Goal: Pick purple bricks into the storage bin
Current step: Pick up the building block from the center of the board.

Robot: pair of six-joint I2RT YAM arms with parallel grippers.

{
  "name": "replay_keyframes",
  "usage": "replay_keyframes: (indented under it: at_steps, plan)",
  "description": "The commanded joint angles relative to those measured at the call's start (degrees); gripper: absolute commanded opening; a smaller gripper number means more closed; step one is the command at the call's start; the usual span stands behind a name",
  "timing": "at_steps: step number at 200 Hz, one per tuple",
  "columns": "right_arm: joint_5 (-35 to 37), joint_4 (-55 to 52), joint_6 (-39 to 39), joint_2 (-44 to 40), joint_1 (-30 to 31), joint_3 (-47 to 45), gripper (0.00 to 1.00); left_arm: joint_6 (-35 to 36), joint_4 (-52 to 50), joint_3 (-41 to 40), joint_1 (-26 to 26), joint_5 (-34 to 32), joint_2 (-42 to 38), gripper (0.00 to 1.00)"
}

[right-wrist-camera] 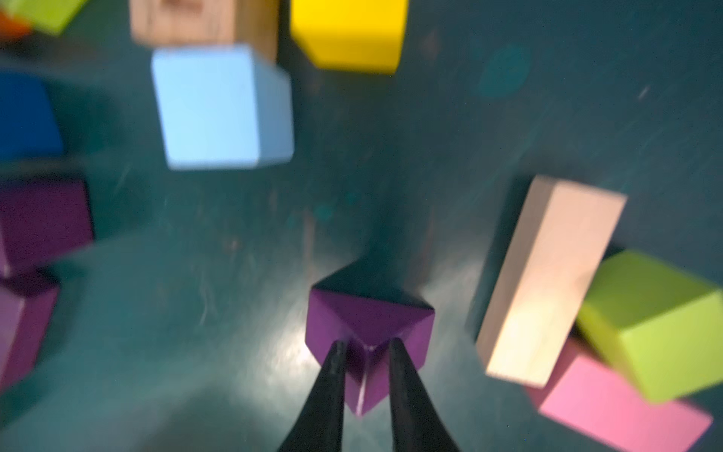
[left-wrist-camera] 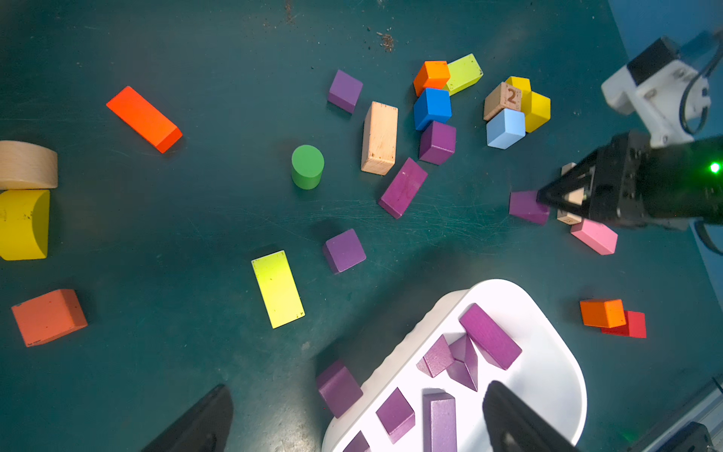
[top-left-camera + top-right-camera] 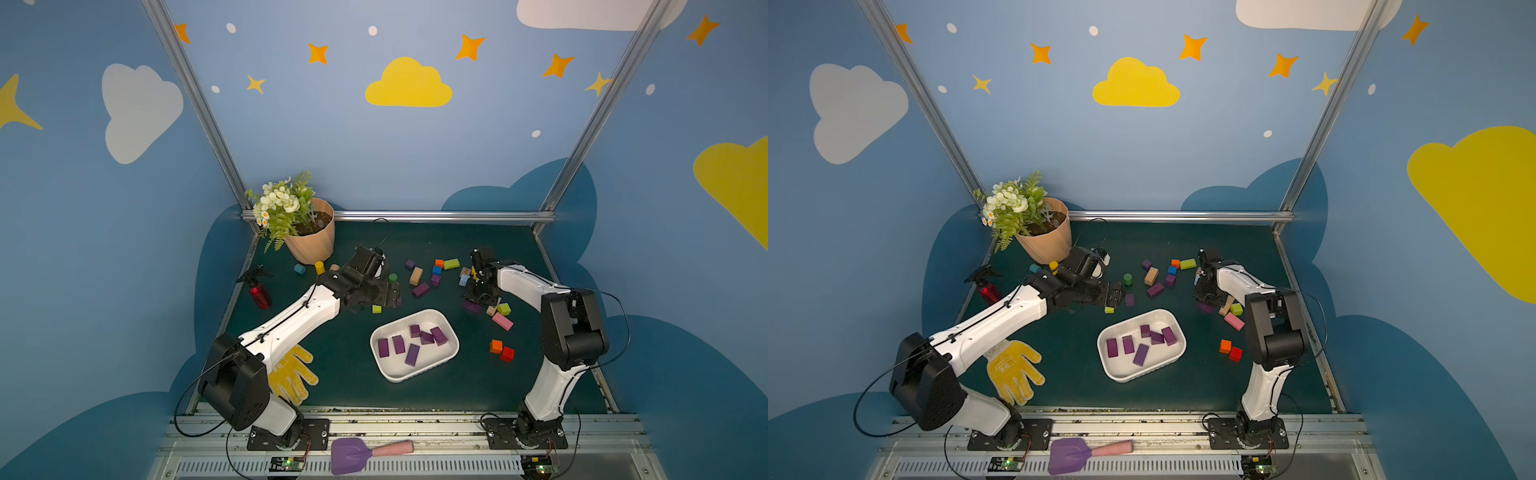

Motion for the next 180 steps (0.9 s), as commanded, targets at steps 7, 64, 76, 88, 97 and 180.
replay_keyframes:
  at_steps: [7,64,76,88,97,180]
  plan:
    - [0.7,-3.0,1.1,-4.9,2.7,-1.8,0.22,0.5,-0.5,0.6,0.1,-1.1,-2.0,1.00]
    - [3.7,-6.6,-3.8,-12.1,2.7,0.0,0.37,1.6,-0.4,0.3,-0.3,-1.9,-2.2,1.00]
    - [3.5,-7.4,-6.6,-12.4,1.9,0.5,0.41,2.2,-0.5,0.4,-0.5,-1.5,-1.9,1.00]
    - [2.6,-7.3,-10.2,-12.1,1.4,0.7,0.44,2.7,-0.7,0.7,-0.8,-0.9,-1.5,1.00]
    - [2.0,-7.6,-12.8,-11.5,0.9,1.2,0.46,3.1,-0.8,0.8,-0.9,-0.1,-1.1,1.00]
    - [-4.8,-2.6,-37.0,-13.7,0.1,-2.7,0.51,4.7,0.4,-0.1,-2.2,-0.4,-0.8,1.00]
